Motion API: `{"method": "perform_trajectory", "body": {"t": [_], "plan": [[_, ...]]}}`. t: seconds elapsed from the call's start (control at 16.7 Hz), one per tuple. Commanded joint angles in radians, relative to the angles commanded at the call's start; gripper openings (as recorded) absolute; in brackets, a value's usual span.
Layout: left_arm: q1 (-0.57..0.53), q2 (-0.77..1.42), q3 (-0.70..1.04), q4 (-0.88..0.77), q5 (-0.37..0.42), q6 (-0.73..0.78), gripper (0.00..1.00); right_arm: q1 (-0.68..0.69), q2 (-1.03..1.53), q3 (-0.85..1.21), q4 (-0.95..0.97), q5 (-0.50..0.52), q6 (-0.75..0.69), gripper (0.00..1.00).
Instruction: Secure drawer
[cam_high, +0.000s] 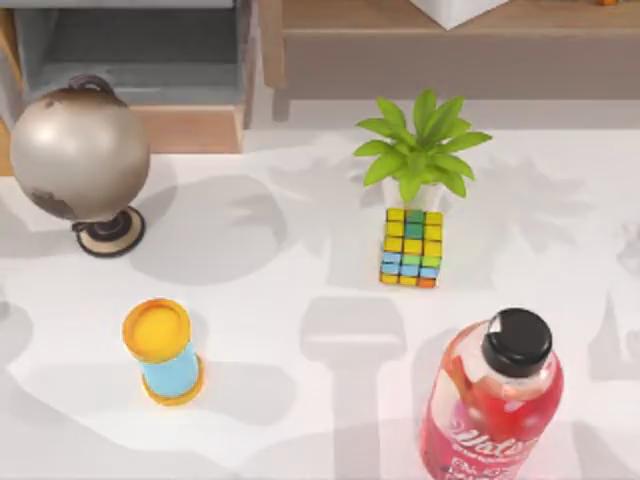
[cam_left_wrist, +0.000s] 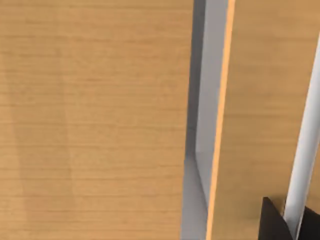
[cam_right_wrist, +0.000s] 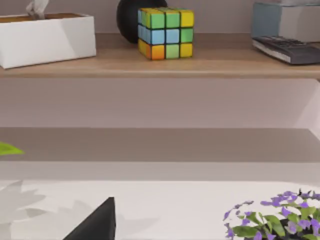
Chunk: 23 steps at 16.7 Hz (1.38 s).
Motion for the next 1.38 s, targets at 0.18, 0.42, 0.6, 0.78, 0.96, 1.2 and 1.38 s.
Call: {"method": "perform_trajectory", "body": {"t": [0.18, 0.42, 0.6, 0.78, 0.96, 1.2, 1.38], "plan": [[-0.016, 0.016, 0.038, -0.021, -0.012, -0.001, 0.0, 0.0, 0.0, 0.0, 0.0, 0.0, 0.0, 1.0], [-0.008, 0.016, 0.037, -0.023, -0.012, -0.001, 0.0, 0.0, 0.0, 0.0, 0.0, 0.0, 0.0, 1.0], [-0.02, 0.055, 0.109, -0.06, -0.035, 0.002, 0.0, 0.0, 0.0, 0.0, 0.0, 0.0, 0.0, 1.0], [-0.054, 0.112, 0.247, -0.126, -0.06, -0.002, 0.0, 0.0, 0.0, 0.0, 0.0, 0.0, 0.0, 1.0], [-0.076, 0.143, 0.314, -0.17, -0.077, -0.006, 0.0, 0.0, 0.0, 0.0, 0.0, 0.0, 0.0, 1.0], [-0.077, 0.144, 0.315, -0.171, -0.077, -0.006, 0.0, 0.0, 0.0, 0.0, 0.0, 0.0, 0.0, 1.0], [-0.077, 0.144, 0.315, -0.171, -0.077, -0.006, 0.23, 0.0, 0.0, 0.0, 0.0, 0.0, 0.0, 1.0]]}}
